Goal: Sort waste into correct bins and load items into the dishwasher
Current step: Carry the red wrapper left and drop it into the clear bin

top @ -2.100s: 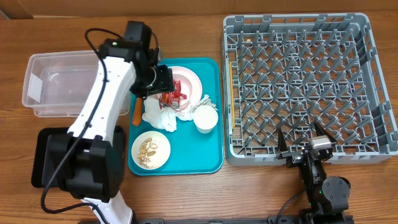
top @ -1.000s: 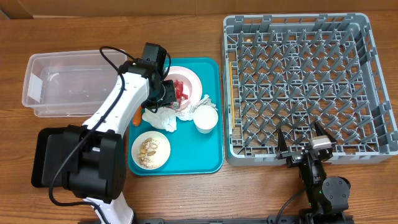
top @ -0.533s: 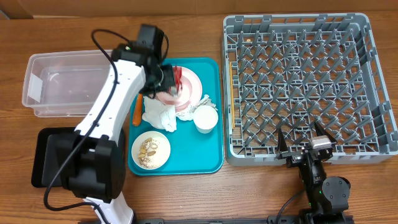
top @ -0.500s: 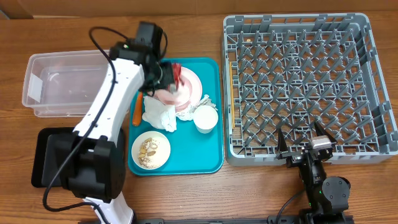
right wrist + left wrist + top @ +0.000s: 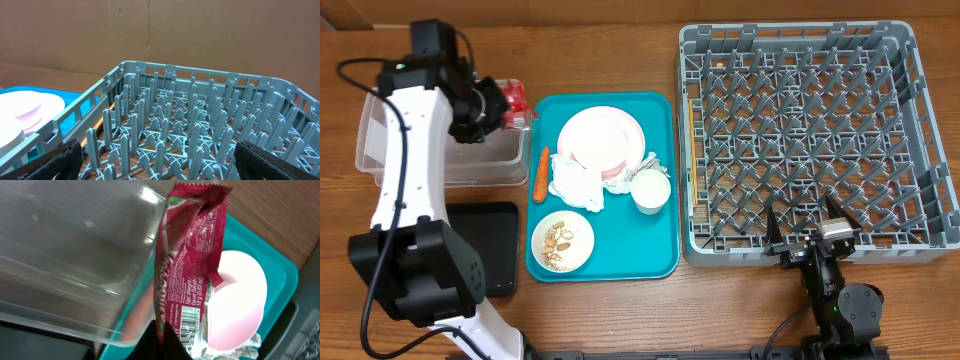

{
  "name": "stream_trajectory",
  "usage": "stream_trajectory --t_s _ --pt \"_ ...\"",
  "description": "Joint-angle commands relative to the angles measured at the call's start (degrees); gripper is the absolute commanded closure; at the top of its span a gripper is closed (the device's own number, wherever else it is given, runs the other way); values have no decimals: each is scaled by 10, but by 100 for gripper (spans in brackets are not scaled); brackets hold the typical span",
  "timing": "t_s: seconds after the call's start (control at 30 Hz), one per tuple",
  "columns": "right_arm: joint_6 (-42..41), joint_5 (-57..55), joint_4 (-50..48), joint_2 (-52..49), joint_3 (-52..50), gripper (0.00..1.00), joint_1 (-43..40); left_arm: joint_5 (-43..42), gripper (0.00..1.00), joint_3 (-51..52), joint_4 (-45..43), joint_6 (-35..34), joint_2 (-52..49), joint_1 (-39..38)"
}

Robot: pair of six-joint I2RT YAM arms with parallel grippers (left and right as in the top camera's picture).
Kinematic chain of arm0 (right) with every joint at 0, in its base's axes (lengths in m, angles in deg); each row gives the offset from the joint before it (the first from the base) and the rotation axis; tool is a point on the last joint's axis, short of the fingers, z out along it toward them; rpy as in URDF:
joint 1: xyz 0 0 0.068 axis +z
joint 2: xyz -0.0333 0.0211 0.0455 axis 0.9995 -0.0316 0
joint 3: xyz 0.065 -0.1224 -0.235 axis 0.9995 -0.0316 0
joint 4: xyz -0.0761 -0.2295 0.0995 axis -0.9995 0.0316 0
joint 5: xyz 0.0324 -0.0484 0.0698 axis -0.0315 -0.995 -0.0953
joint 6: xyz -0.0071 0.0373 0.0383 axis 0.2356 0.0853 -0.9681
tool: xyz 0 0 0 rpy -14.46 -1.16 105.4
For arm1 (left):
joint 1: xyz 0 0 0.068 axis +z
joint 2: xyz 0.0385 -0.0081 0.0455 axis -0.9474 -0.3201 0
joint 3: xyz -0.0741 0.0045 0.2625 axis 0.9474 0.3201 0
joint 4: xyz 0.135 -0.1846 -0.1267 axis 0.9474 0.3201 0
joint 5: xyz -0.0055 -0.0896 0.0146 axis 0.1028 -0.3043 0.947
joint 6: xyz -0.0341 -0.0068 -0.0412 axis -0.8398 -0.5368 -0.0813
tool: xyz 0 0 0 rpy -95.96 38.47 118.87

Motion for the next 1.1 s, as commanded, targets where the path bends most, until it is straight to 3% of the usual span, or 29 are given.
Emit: stream_trajectory --t_s 0.0,0.17,0.3,0.43,0.57,0.73,1.07 --pt "2 -3 -3 6 -6 0 -4 27 96 -14 -3 -36 -3 41" --pt "2 -3 -3 6 -6 0 -4 111 96 -7 -6 -127 -3 59" --pt "2 -3 -3 6 -6 0 -4 131 96 21 -50 -183 -3 58" --pt "2 -3 -3 6 -6 0 -4 133 96 63 -129 -188 -3 58" --pt "2 -3 -3 6 -6 0 -4 202 96 120 -213 -195 -4 59" --pt "2 -3 -3 6 -6 0 -4 244 96 135 -222 -205 -4 70" --pt "2 -3 -3 6 -6 0 -4 247 93 148 -236 -212 -9 91"
